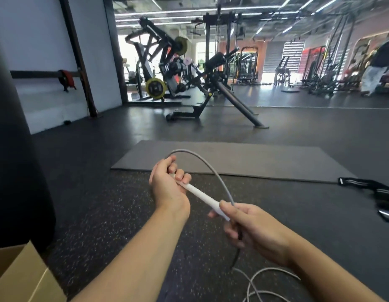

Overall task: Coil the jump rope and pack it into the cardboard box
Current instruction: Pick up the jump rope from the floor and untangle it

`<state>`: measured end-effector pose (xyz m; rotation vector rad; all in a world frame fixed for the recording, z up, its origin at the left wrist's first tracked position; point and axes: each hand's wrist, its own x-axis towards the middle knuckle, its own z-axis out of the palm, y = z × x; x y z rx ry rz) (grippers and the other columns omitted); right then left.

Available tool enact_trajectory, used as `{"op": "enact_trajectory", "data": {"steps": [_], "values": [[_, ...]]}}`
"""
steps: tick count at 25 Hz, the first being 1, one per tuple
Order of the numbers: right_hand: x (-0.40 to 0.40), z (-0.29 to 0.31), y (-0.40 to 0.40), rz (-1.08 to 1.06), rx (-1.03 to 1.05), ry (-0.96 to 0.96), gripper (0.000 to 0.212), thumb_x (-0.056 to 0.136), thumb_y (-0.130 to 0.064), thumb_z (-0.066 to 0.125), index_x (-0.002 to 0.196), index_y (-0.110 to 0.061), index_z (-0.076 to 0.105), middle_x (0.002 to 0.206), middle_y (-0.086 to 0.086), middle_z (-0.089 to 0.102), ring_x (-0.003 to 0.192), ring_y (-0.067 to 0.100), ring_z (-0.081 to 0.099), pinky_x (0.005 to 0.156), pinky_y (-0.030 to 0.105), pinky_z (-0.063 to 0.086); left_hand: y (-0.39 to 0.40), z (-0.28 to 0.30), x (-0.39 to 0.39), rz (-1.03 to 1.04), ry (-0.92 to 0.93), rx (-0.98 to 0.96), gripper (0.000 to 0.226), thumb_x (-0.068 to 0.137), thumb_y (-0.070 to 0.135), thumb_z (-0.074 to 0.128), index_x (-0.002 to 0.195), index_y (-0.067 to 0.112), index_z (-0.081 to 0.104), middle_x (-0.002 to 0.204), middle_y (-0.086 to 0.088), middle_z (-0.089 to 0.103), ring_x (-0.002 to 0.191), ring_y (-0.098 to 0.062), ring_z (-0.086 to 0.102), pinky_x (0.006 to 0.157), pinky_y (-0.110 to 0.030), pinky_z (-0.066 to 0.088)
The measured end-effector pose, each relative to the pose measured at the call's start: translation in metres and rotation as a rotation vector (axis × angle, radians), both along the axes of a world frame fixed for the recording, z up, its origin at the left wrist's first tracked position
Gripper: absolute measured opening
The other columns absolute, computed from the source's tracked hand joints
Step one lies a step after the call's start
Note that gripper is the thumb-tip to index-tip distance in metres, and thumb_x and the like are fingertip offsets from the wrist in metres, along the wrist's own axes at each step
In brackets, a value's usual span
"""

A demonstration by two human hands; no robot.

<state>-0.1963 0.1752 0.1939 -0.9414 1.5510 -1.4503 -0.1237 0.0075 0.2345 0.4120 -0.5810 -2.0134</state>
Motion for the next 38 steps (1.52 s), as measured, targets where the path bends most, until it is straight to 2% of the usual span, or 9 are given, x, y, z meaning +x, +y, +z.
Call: {"op": "enact_trajectory", "data": {"steps": [3,6,10,15,18,22,28,32,38], "values": [[-0.021,0.025,0.009,-0.130,-0.035,0.170,0.039,0.094,-0.043,0.062,0.102,-0.007,0.075,0.064,-0.003,0.033,0.051,0.010,0.026,0.046,0.022,0.020,-0.002,0.006,0.004,0.112,-0.385,-0.345,0.011,0.091,0.008,0.055,0.094,0.015,0.064,0.082,0.000,0.056,0.071,-0.019,0.059,0.061,-0.033,0.052],[-0.037,0.060,0.012,-0.177,0.033,0.467,0.041,0.099,-0.040,0.060,0.100,0.000,0.067,0.063,-0.003,0.041,0.049,0.010,0.033,0.045,0.022,0.029,0.005,0.023,0.017,0.382,-0.886,-1.260,0.055,0.078,0.018,0.061,0.131,0.030,0.053,0.128,0.008,0.052,0.121,-0.010,0.045,0.105,-0.038,0.037],[-0.043,0.105,0.004,-0.091,0.103,0.848,0.021,0.100,-0.038,0.059,0.102,-0.017,0.062,0.066,-0.011,0.051,0.049,0.005,0.043,0.054,0.024,0.037,0.031,0.087,0.005,-0.070,-1.045,-2.173,0.071,0.079,0.030,0.069,0.143,0.039,0.040,0.123,0.014,0.061,0.107,-0.004,0.052,0.095,-0.030,0.041],[-0.048,0.133,0.002,-0.121,-0.070,0.663,0.036,0.097,-0.034,0.065,0.117,-0.012,0.045,0.066,-0.005,0.060,0.051,0.009,0.043,0.048,0.021,0.036,0.029,0.131,-0.023,-0.409,-1.085,-2.015,0.098,0.078,0.034,0.083,0.155,0.031,0.022,0.105,0.011,0.071,0.085,-0.007,0.067,0.079,-0.023,0.052],[-0.055,0.144,0.008,-0.065,-0.164,0.446,0.033,0.097,-0.024,0.068,0.118,-0.006,0.051,0.073,0.011,0.068,0.051,0.012,0.042,0.049,0.023,0.034,0.024,0.139,-0.020,-0.531,-0.965,-1.920,0.057,0.087,0.032,0.075,0.135,0.017,0.048,0.086,0.007,0.076,0.060,0.009,0.062,0.055,-0.009,0.041],[-0.067,0.151,0.017,-0.119,-0.238,0.416,0.029,0.088,-0.010,0.076,0.114,-0.006,0.064,0.073,0.008,0.063,0.056,0.015,0.050,0.052,0.030,0.042,0.017,0.127,-0.014,-0.482,-1.008,-1.953,0.034,0.092,0.053,0.060,0.098,0.020,0.066,0.077,0.007,0.072,0.061,-0.001,0.057,0.065,-0.024,0.044],[-0.064,0.150,0.009,-0.203,-0.211,0.447,0.034,0.089,-0.043,0.074,0.097,-0.011,0.065,0.060,0.005,0.053,0.049,0.019,0.049,0.044,0.029,0.044,0.020,0.116,-0.016,-0.321,-0.787,-1.746,0.049,0.101,0.057,0.032,0.103,0.020,0.065,0.067,0.007,0.063,0.052,-0.006,0.051,0.058,-0.023,0.043],[-0.065,0.140,0.006,-0.182,-0.213,0.146,0.047,0.086,-0.057,0.067,0.100,-0.013,0.069,0.061,0.003,0.049,0.054,0.021,0.051,0.053,0.031,0.049,0.021,0.123,-0.027,-0.279,-0.490,-1.210,0.045,0.104,0.049,0.036,0.104,0.011,0.061,0.077,-0.002,0.062,0.048,-0.007,0.045,0.049,-0.024,0.039],[-0.067,0.149,0.016,-0.074,-0.075,0.154,0.074,0.085,-0.073,0.049,0.109,-0.008,0.077,0.108,0.012,0.078,0.058,0.024,0.053,0.050,0.030,0.040,0.030,0.152,-0.032,-0.025,-0.164,-0.556,0.037,0.108,0.038,0.035,0.094,0.011,0.056,0.071,-0.002,0.061,0.047,-0.007,0.046,0.050,-0.026,0.043]]}}
